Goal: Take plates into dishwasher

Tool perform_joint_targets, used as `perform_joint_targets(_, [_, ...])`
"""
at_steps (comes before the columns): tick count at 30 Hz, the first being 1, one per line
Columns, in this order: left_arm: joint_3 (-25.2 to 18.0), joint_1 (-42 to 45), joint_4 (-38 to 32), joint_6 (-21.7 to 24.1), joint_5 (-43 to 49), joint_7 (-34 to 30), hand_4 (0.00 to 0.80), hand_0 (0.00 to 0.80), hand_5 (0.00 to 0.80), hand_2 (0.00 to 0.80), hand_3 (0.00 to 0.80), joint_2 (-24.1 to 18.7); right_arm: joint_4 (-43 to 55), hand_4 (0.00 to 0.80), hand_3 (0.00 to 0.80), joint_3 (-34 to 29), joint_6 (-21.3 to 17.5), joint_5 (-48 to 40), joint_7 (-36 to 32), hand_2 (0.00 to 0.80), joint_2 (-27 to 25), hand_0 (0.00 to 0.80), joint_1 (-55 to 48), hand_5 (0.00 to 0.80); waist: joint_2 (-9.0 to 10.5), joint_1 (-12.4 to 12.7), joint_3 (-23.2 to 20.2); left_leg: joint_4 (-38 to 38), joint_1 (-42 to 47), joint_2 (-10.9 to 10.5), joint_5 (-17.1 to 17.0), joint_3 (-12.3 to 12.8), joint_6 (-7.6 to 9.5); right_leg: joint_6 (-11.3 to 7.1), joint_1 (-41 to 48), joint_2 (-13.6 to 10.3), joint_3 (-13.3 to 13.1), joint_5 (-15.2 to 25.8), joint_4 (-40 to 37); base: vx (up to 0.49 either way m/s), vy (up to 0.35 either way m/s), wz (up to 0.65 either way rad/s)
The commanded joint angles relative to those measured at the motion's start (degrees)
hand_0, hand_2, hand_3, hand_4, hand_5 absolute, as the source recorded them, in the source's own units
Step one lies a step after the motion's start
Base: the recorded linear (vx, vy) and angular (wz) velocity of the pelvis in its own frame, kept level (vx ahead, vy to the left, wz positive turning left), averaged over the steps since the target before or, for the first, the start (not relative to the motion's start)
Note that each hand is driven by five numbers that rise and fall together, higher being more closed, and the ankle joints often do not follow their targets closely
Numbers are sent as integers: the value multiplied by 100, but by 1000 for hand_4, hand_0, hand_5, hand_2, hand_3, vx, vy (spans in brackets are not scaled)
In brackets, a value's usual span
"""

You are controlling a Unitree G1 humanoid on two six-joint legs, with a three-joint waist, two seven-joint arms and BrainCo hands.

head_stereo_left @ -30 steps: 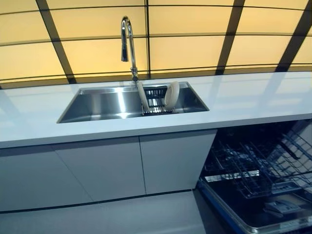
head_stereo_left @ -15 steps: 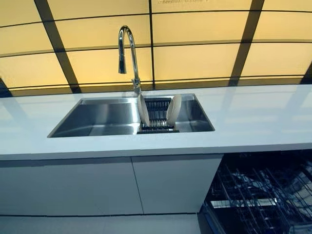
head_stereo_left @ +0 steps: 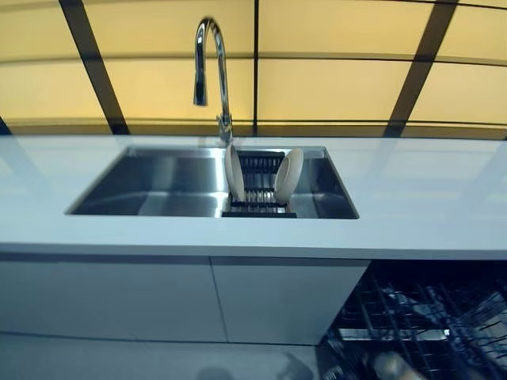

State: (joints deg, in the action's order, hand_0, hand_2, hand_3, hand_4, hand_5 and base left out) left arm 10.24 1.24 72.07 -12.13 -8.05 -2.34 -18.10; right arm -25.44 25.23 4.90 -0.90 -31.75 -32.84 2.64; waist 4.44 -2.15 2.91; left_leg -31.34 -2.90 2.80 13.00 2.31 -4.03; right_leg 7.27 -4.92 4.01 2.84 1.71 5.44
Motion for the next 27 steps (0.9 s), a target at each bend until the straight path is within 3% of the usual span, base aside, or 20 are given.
perform_joint_targets(1, [-138, 125, -10, 88, 110, -169, 0, 0, 0, 0, 0, -254, 851, 0, 0, -300, -16, -1002, -1704, 0, -806, 0, -84, 0, -49, -203, 252, 2349, -321, -445, -1343, 365, 411, -696, 805, -153, -71, -407, -214, 51, 80, 2])
perform_joint_targets(2, [-140, 129, -9, 94, 141, -202, 0, 0, 0, 0, 0, -266, 883, 0, 0, -325, -39, -1045, -1797, 0, -834, 0, -97, 0, -48, -210, 270, 2417, -323, -450, -1383, 370, 398, -693, 809, -148, -59, -440, -177, 93, 88, 7])
perform_joint_targets(3, [-128, 47, -68, -25, 177, -265, 0, 0, 0, 0, 0, -356, 1412, 0, 0, -476, 126, -1480, -2333, 0, -1156, 0, -98, 0, -58, -214, 185, 2686, -45, -572, -1214, 104, 528, -783, 733, -208, -107, -521, -118, 95, 74, -8])
perform_joint_targets(4, [-113, 37, -64, -27, 153, -256, 0, 0, 0, 0, 0, -357, 1433, 0, 0, -491, 124, -1509, -2363, 0, -1176, 0, -104, 0, -62, -216, 176, 2729, -29, -578, -1227, 89, 525, -787, 725, -209, -101, -524, -114, 153, 118, -30])
perform_joint_targets(6, [-50, -118, -38, 36, -68, -237, 0, 0, 0, 0, 0, -438, 2012, 0, 0, -897, 326, -2509, -3012, 0, -1522, 0, -29, 0, -103, -308, 91, 3218, 383, -500, -1295, 78, 529, -916, 577, -270, -132, -489, -37, 129, 83, -35])
perform_joint_targets(7, [-43, -133, -31, 38, -79, -238, 0, 0, 0, 0, 0, -441, 2059, 0, 0, -934, 319, -2673, -3041, 0, -1553, 0, -21, 0, -107, -314, 77, 3276, 436, -492, -1313, 81, 525, -930, 579, -275, -124, -479, -51, 119, 49, -10])
perform_joint_targets(9, [-90, -167, 94, 140, -112, -118, 0, 0, 0, 0, 0, -404, 2430, 0, 0, -1257, 672, -3250, -3118, 0, -1508, 0, 71, 0, -99, -357, -64, 3414, 587, -449, -1291, 248, 522, -984, 598, -293, -122, -425, -185, 164, 20, -13])
perform_joint_targets(13, [-140, -103, 340, 360, 37, -25, 0, 0, 0, 0, 0, -216, 2497, 0, 0, -1806, 980, -4291, -2782, 0, -1208, 0, 371, 0, -96, -387, -343, 3574, 670, -401, -1230, 467, 527, -997, 663, -272, -166, -434, -376, 134, 12, -21])
perform_joint_targets(19, [-107, -9, 517, 455, 152, -84, 0, 0, 0, 0, 0, -122, 2570, 0, 0, -2193, 1325, -5590, -2505, 0, -1078, 0, 1060, 0, -119, -339, -452, 3568, 695, -383, -1144, 533, 545, -995, 724, -302, -142, -504, -413, 50, 19, -3])
perform_joint_targets(20, [-70, -25, 547, 432, 195, -104, 0, 0, 0, 0, 0, -96, 2485, 0, 0, -2235, 1420, -6211, -2193, 0, -1030, 0, 1422, 0, -125, -302, -473, 3580, 735, -369, -1119, 556, 542, -995, 776, -318, -114, -519, -443, 48, 14, 5])
perform_joint_targets(23, [0, -56, 641, 478, 203, -93, 0, 0, 0, 0, 0, -70, 2267, 0, 0, -2287, 1384, -6981, -1678, 0, -883, 0, 1947, 0, -124, -243, -498, 3557, 766, -362, -1064, 558, 552, -1000, 837, -334, -112, -557, -453, 48, 14, 7])
perform_joint_targets(27, [67, -121, 681, 494, 193, -54, 0, 0, 0, 0, 0, -19, 1932, 0, 0, -2367, 1044, -7456, -1012, 0, -939, 0, 2552, 0, -123, -179, -545, 3509, 776, -359, -1008, 540, 563, -1005, 875, -362, -97, -577, -460, 35, 17, 3])
